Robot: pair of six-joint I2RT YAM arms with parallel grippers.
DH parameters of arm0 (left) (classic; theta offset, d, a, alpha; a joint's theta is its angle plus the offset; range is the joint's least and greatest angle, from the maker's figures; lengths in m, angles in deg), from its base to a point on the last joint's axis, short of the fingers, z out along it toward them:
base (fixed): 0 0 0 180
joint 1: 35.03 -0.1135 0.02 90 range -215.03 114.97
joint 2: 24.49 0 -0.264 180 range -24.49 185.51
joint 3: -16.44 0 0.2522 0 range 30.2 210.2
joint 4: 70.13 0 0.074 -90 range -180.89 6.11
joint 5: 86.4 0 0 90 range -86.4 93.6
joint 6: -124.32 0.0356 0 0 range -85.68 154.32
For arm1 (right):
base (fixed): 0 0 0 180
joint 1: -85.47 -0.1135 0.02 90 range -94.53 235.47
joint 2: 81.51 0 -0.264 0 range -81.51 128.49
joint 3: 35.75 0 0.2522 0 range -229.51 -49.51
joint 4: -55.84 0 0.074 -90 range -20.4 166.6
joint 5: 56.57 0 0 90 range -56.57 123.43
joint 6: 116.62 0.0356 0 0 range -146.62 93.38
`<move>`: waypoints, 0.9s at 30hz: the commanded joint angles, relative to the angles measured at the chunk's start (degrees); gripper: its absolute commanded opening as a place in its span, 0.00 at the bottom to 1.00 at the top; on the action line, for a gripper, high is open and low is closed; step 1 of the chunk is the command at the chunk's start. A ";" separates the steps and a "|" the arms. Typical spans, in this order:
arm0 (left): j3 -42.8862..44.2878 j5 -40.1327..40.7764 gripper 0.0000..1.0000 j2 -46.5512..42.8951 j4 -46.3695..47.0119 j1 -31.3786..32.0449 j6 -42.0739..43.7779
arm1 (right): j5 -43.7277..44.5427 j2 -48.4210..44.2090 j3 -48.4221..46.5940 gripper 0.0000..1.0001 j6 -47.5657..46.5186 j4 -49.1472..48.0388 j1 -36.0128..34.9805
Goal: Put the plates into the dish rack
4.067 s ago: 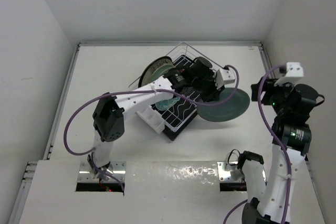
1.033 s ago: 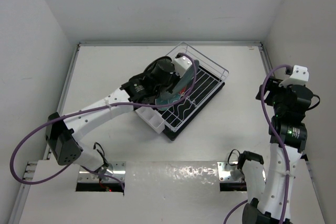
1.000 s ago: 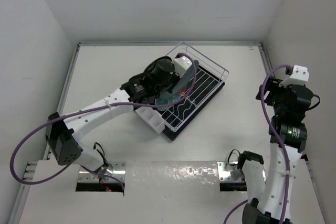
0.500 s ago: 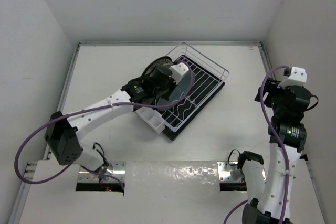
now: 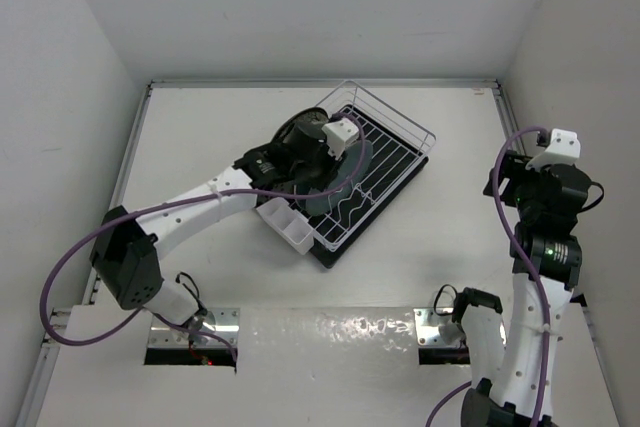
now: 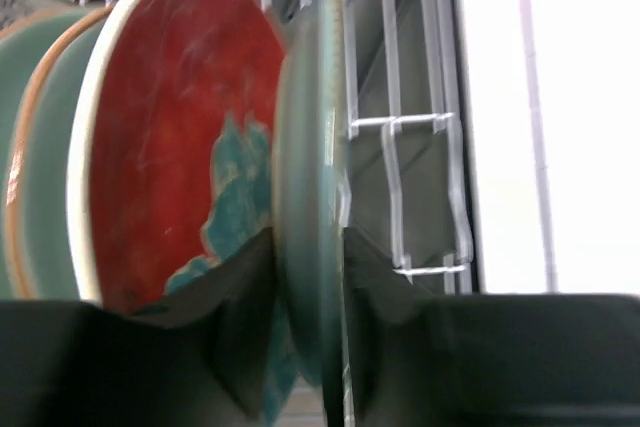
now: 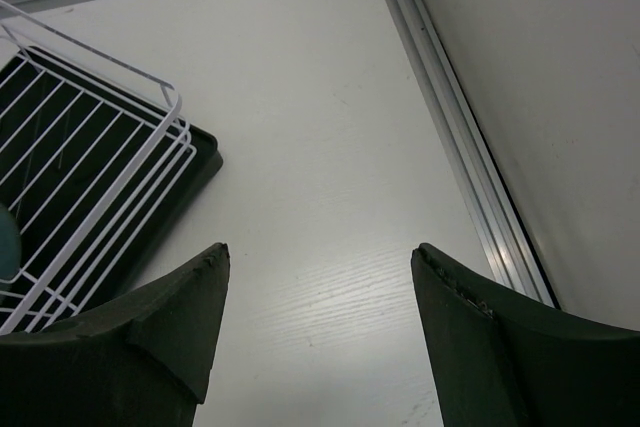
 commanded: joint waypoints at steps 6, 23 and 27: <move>6.05 -2.47 0.38 -0.65 3.85 -1.42 0.17 | -0.86 0.23 0.26 0.73 -0.13 -1.94 -0.02; 30.83 9.10 0.73 1.36 8.07 -2.03 10.98 | -5.60 5.32 3.69 0.77 7.77 -5.01 -0.02; 36.88 16.68 0.75 4.61 5.89 -8.87 11.08 | -6.05 8.22 5.71 0.82 11.47 -9.75 0.07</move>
